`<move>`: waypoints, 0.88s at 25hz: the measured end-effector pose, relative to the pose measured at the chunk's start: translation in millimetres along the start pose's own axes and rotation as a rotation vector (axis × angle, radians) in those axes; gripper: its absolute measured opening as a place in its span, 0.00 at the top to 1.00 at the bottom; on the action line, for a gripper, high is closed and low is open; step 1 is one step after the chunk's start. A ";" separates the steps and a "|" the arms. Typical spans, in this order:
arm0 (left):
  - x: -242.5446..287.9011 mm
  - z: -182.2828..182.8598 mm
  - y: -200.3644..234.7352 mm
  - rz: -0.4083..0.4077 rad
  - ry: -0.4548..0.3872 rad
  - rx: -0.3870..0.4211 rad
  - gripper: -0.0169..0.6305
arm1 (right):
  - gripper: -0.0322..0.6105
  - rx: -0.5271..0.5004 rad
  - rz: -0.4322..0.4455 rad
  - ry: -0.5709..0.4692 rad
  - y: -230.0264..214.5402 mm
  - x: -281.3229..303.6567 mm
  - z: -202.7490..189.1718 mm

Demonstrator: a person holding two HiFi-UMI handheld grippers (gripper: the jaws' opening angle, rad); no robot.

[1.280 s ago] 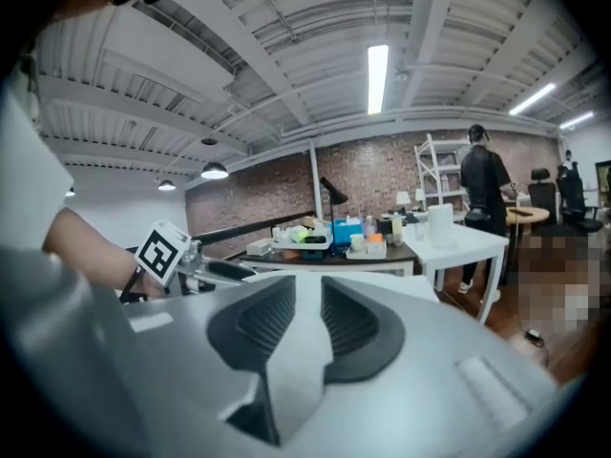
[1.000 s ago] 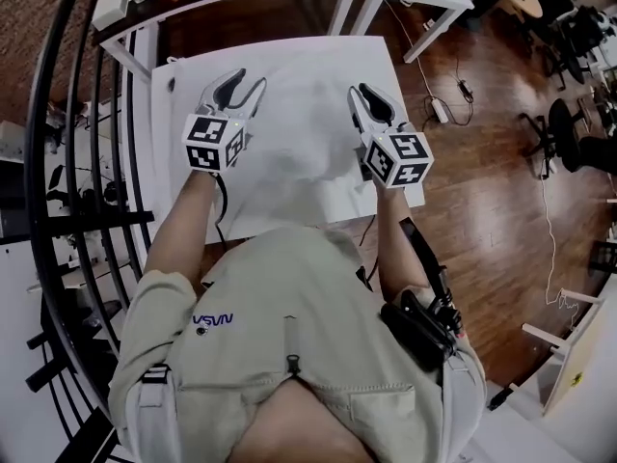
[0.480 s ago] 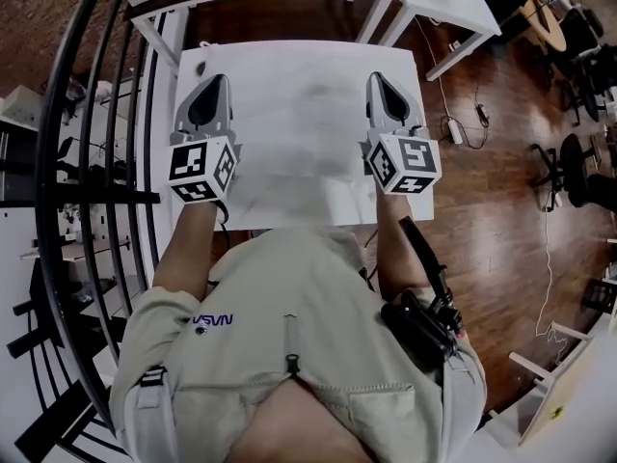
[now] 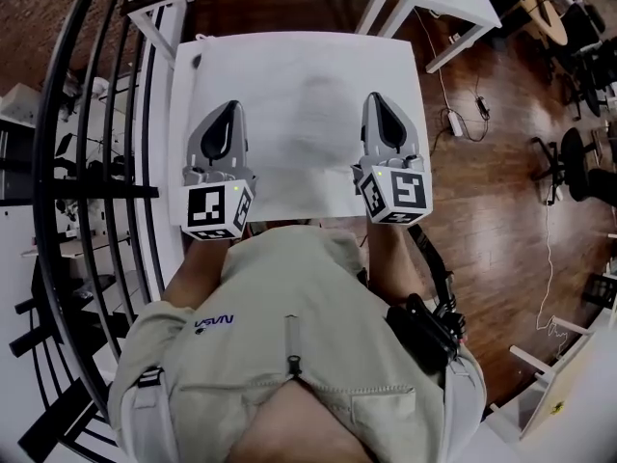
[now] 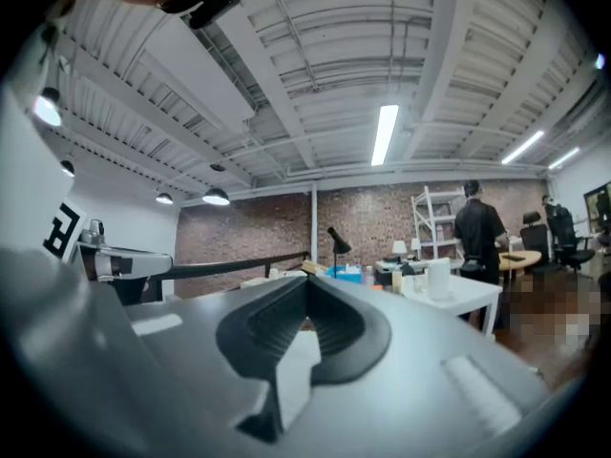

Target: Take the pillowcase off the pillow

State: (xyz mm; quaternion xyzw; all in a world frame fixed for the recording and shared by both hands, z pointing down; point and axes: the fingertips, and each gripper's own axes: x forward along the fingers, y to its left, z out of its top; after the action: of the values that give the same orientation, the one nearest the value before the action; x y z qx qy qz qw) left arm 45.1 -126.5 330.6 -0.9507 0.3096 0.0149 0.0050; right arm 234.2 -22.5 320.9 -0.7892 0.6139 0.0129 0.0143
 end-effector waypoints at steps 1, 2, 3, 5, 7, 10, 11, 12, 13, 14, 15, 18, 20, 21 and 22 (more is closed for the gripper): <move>0.8 -2.4 -2.2 -0.006 0.001 0.006 0.96 | 0.95 0.010 -0.009 0.001 -1.5 -3.4 -4.1; 2.2 -4.9 -3.8 -0.011 0.003 0.008 0.97 | 0.95 0.020 -0.020 0.003 -3.8 -6.7 -8.3; 3.7 -7.4 -4.4 -0.014 0.006 0.005 0.96 | 0.95 0.027 -0.030 0.007 -6.2 -9.7 -12.2; 6.3 -11.7 -4.2 -0.017 0.014 0.002 0.96 | 0.95 0.025 -0.044 0.021 -9.1 -13.9 -18.4; 7.4 -15.4 -3.9 -0.018 0.020 0.003 0.97 | 0.95 0.019 -0.049 0.036 -9.8 -16.0 -22.4; 7.3 -20.8 -7.7 -0.025 0.027 0.008 0.96 | 0.95 0.022 -0.054 0.038 -10.8 -18.8 -23.4; 7.3 -22.3 -9.3 -0.028 0.028 0.008 0.97 | 0.95 0.024 -0.054 0.035 -10.9 -19.4 -22.9; 7.6 -23.4 -10.2 -0.030 0.028 0.007 0.96 | 0.95 0.027 -0.052 0.032 -11.0 -19.3 -22.4; 8.2 -23.9 -10.3 -0.030 0.028 0.005 0.97 | 0.95 0.032 -0.050 0.028 -11.1 -18.7 -22.2; 8.9 -24.0 -9.8 -0.028 0.026 0.003 0.96 | 0.95 0.038 -0.050 0.025 -11.5 -18.2 -21.9; 9.5 -23.7 -8.9 -0.027 0.025 0.001 0.96 | 0.95 0.041 -0.051 0.023 -12.0 -18.1 -21.6; 10.4 -21.2 -5.5 -0.024 0.019 -0.003 0.96 | 0.95 0.036 -0.056 0.021 -12.8 -18.3 -19.7; 10.6 -19.8 -4.6 -0.022 0.015 -0.005 0.96 | 0.95 0.034 -0.056 0.023 -13.1 -17.1 -19.9; 10.6 -19.9 -5.1 -0.023 0.013 -0.006 0.97 | 0.95 0.035 -0.056 0.025 -13.5 -16.8 -20.9; 10.7 -20.5 -6.0 -0.024 0.013 -0.007 0.97 | 0.95 0.036 -0.057 0.027 -14.0 -16.8 -22.2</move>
State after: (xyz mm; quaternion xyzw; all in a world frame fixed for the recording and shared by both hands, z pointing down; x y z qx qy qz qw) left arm 57.8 -128.4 350.7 -0.9545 0.2979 0.0098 0.0000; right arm 243.6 -3.7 343.8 -0.8060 0.5915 -0.0092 0.0204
